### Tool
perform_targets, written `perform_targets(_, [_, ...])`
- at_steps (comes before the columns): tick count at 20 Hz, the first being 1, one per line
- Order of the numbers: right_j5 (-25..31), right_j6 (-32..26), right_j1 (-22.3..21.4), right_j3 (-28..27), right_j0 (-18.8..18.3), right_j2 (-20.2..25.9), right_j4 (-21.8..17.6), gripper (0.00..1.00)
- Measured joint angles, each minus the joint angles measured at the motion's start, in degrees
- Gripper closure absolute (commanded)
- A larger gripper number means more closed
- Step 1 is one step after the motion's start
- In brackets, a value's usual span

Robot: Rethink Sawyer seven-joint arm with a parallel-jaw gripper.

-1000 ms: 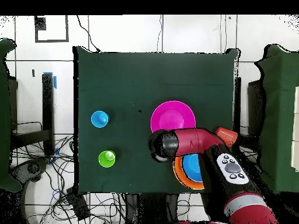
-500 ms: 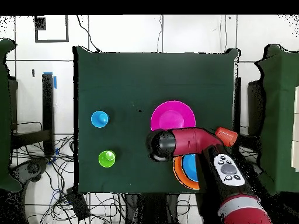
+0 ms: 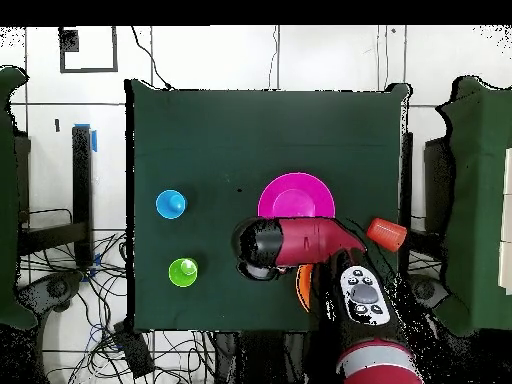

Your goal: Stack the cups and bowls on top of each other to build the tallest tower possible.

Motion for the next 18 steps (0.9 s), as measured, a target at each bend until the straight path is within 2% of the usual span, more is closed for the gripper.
perform_targets(3, [0.2, -0.3, 0.5, -0.6, -2.2, 1.7, -0.3, 0.00])
perform_targets(4, [0.2, -1.4, 1.1, -0.8, -5.2, 4.1, -0.8, 0.00])
perform_targets(7, [0.2, -3.7, 2.1, -1.2, -9.1, 7.4, -1.5, 0.00])
perform_targets(8, [0.2, -6.8, 3.5, -1.5, -12.9, 10.7, -2.1, 0.00])
perform_targets(10, [0.2, -9.8, 4.8, -1.7, -15.9, 13.3, -2.6, 0.00])
perform_targets(11, [0.2, -14.0, 6.7, -2.1, -19.3, 16.3, -3.4, 0.00])
perform_targets(15, [0.2, -22.3, 10.4, -2.8, -24.2, 20.7, -4.6, 0.00])
perform_targets(18, [0.3, -26.8, 12.8, -3.3, -25.5, 22.6, -4.7, 0.00])
